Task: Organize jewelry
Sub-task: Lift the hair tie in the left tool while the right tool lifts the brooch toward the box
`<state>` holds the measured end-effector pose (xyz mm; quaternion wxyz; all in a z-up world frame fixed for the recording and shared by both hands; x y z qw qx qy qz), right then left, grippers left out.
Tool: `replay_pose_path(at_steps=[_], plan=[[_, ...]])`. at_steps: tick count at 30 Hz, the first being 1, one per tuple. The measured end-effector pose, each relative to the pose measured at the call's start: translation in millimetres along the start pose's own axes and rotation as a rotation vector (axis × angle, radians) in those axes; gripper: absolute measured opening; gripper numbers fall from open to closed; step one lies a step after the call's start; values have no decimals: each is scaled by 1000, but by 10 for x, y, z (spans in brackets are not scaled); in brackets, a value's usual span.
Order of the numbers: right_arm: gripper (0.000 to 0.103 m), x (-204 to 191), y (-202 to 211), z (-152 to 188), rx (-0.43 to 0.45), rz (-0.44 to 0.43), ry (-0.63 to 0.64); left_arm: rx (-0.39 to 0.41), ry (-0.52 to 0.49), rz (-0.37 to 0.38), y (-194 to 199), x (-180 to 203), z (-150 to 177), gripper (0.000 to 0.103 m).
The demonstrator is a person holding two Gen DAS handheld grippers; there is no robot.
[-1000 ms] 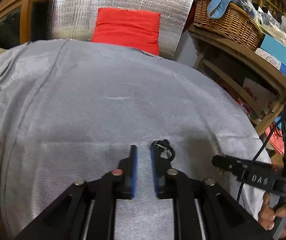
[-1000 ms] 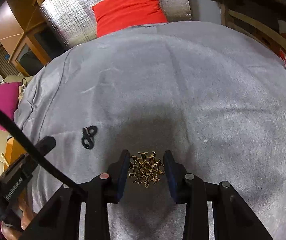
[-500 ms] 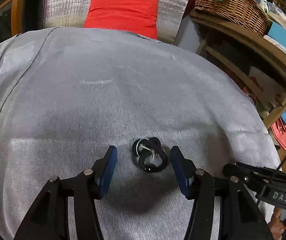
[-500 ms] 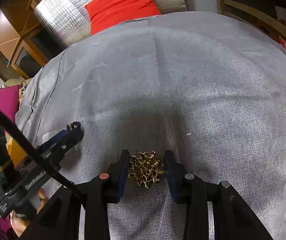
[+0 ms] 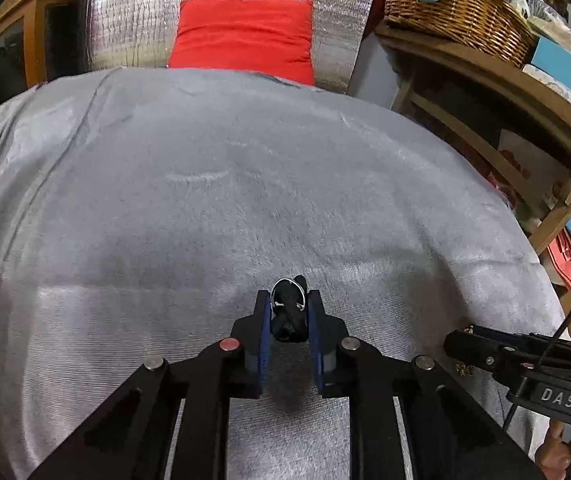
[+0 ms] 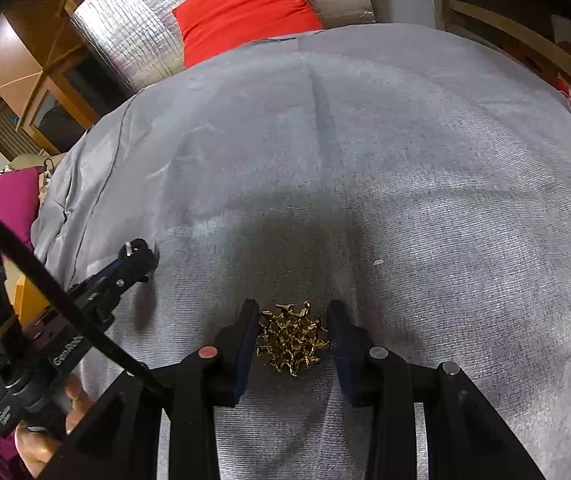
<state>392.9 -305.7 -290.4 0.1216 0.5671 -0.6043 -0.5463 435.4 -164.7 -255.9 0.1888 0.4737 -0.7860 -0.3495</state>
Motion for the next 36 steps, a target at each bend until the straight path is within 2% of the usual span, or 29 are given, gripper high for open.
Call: replay_pose_path(at_steps=[10, 22, 36], plan=[[37, -279, 146, 81, 27, -13, 34, 39, -39, -93, 406, -172, -18, 18], [37, -729, 411, 236, 80, -53, 73, 64, -76, -191, 906, -350, 175, 18], [37, -1124, 575, 408, 101, -116, 74, 65, -51, -286, 1430, -592, 627, 18]])
Point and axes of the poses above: each gripper's, at about its wrist camera, not at the fingertips, and y roughly against the way its jaws point, x to its right, z to its underside, the point moved 10 cm from there along -y, roughly the way its jaws point, and after that the axes turned 14 degrees about -y, right-handed, at the moved point
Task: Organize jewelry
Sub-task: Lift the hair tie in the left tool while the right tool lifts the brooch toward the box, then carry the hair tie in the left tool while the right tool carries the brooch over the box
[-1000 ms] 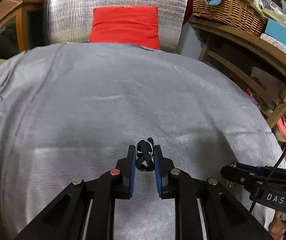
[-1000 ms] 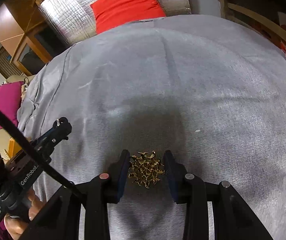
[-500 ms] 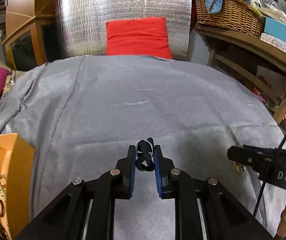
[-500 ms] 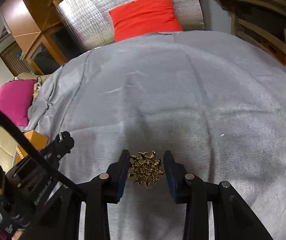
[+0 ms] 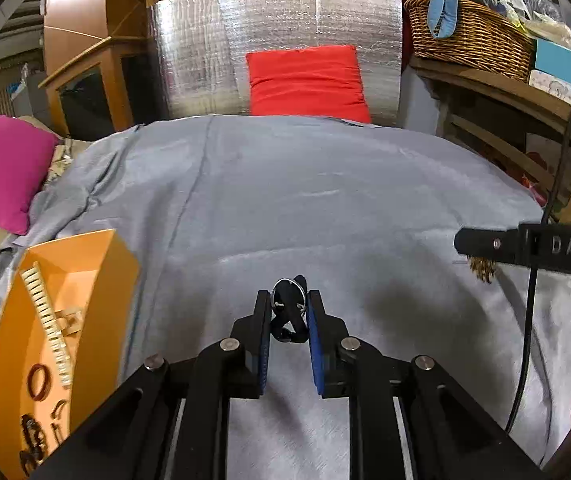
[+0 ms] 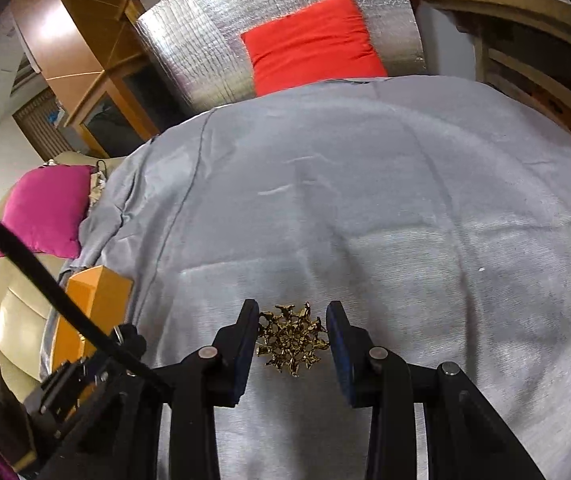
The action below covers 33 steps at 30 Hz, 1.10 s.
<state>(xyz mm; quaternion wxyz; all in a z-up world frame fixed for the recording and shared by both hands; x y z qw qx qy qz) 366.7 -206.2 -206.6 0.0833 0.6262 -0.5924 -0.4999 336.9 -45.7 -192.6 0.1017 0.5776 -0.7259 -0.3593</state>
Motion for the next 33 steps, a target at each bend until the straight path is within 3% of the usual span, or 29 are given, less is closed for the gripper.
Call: replay_pose_path(at_steps=[7, 13, 22, 33], plan=[[37, -176, 46, 136, 7, -28, 17, 9, 41, 1, 350, -143, 276, 18], [37, -487, 103, 331, 13, -84, 59, 52, 68, -41, 836, -431, 434, 18], [37, -1322, 198, 681, 52, -257, 193, 115, 123, -185, 1554, -1169, 455, 18], [37, -2212, 33, 1147, 17, -408, 324, 54, 231, -327, 1706, -2040, 893, 18]])
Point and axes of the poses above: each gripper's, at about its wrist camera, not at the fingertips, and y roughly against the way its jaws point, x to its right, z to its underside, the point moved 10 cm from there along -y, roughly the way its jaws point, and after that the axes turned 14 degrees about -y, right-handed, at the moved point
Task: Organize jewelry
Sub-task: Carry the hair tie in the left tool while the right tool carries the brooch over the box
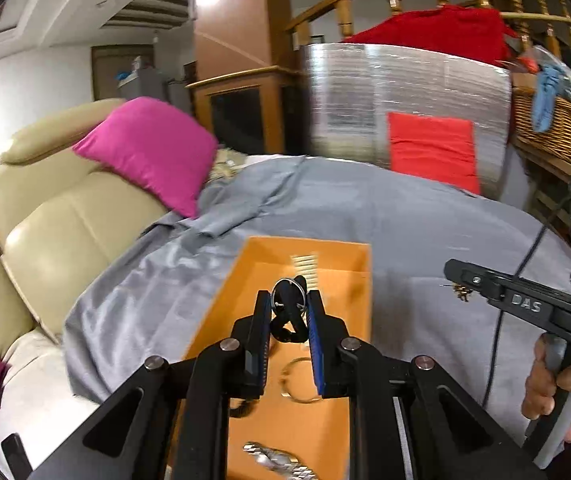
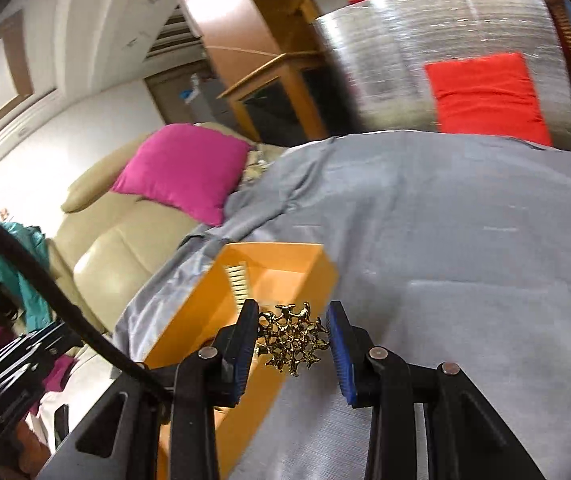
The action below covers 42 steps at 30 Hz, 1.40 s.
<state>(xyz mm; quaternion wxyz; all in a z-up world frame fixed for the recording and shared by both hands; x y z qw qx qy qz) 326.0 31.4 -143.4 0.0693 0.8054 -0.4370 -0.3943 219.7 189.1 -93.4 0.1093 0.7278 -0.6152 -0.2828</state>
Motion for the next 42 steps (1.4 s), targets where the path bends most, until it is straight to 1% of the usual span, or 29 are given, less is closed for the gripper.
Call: replay_pose_path(at_steps=[9, 13, 15, 18, 20, 23, 27, 29, 32, 34, 36, 39, 42], plan=[[37, -517, -368, 169, -64, -110, 81, -75, 52, -72, -301, -490, 279, 18], [37, -730, -503, 290, -111, -161, 121, -114, 59, -88, -420, -643, 416, 18], [37, -820, -582, 363, -142, -178, 142, -139, 67, -84, -487, -706, 495, 18], [37, -950, -716, 490, -199, -201, 178, -174, 80, -49, -592, -735, 602, 18], [37, -1013, -792, 592, -259, -220, 198, -185, 84, -15, -607, -697, 648, 18], [37, -1028, -930, 758, -324, -180, 252, -211, 84, 50, -634, -579, 753, 18], [37, -948, -1096, 1003, -419, -123, 289, -243, 80, 96, -648, -452, 892, 18], [38, -882, -1155, 1074, -449, -95, 283, -261, 84, 126, -655, -371, 965, 18], [38, -831, -1230, 1177, -491, -82, 260, -282, 83, 165, -666, -238, 1048, 18], [38, -819, -1261, 1205, -492, -71, 251, -296, 80, 170, -690, -187, 1094, 18], [38, -844, -1301, 1173, -473, -69, 243, -312, 93, 187, -720, -156, 1149, 18], [38, -937, -1388, 1079, -440, -69, 239, -324, 110, 200, -758, -119, 1192, 18], [38, -1068, -1512, 1026, -436, -77, 236, -336, 133, 223, -802, -87, 1226, 18]])
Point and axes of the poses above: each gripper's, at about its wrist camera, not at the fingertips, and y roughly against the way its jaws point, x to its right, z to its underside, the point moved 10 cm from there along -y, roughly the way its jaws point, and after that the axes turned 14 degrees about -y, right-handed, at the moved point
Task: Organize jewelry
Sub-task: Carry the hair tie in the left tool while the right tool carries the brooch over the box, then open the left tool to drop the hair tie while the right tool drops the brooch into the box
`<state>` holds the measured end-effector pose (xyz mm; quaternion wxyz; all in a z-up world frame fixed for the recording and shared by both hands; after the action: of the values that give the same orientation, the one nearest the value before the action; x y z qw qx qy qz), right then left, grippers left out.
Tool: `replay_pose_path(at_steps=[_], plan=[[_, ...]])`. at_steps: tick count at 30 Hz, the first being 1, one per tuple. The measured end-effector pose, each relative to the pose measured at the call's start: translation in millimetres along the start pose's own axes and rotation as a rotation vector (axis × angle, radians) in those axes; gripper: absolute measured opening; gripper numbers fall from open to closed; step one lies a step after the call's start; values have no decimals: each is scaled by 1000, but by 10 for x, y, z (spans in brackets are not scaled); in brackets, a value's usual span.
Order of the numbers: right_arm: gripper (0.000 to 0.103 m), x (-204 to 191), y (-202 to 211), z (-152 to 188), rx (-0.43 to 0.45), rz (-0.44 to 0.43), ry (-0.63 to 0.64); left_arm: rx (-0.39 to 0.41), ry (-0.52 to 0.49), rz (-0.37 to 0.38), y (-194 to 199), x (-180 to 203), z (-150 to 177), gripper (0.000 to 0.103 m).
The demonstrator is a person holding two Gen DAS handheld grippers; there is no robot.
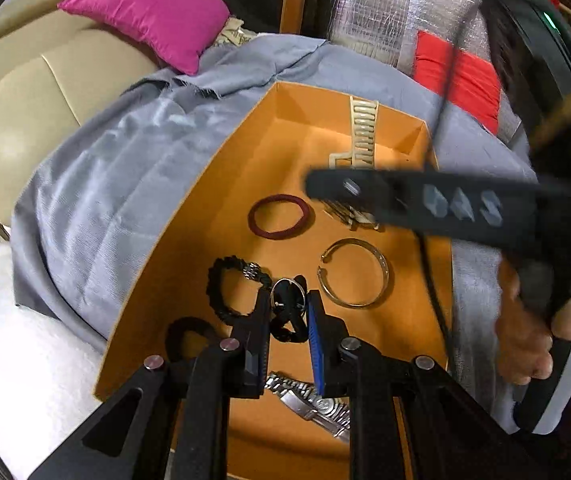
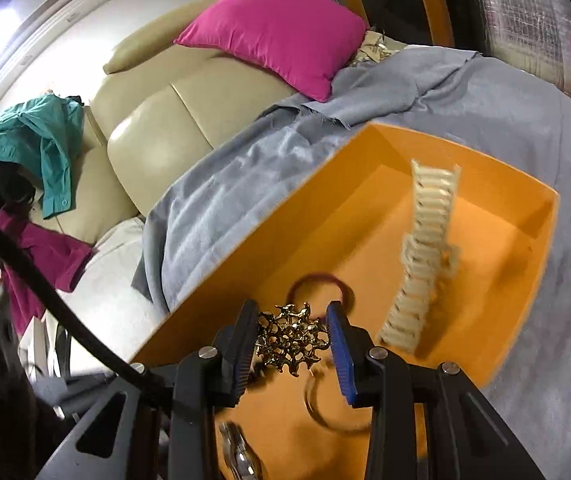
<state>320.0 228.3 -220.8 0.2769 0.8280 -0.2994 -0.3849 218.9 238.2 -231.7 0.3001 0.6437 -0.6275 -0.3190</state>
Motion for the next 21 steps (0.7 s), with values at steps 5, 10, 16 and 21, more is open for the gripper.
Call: replay_pose_path(at_steps=[5, 10, 16, 21], plan=[[37, -16, -241, -212, -29, 19, -53, -14, 27, 36, -71, 24, 13, 18], [37, 107, -461, -473, -62, 29, -158, -17, 32, 76, -119, 81, -10, 18], [38, 256, -647, -572, -67, 118, -174, -55, 43, 114, -260, 124, 32, 19], [42, 305, -726, -603, -57, 192, -147, -72, 42, 106, -289, 81, 56, 21]])
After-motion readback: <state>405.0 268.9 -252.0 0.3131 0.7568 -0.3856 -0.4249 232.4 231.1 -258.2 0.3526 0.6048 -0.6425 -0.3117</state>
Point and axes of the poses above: each gripper's, at about its wrist camera, not at the fingertips, and y roughly against the way its jaws point, x to its right, z to its underside, the point moved 10 cm from there along -y, roughly the way its jaws point, and after that the axes turned 14 degrees about -y, right-handed, at the moved point
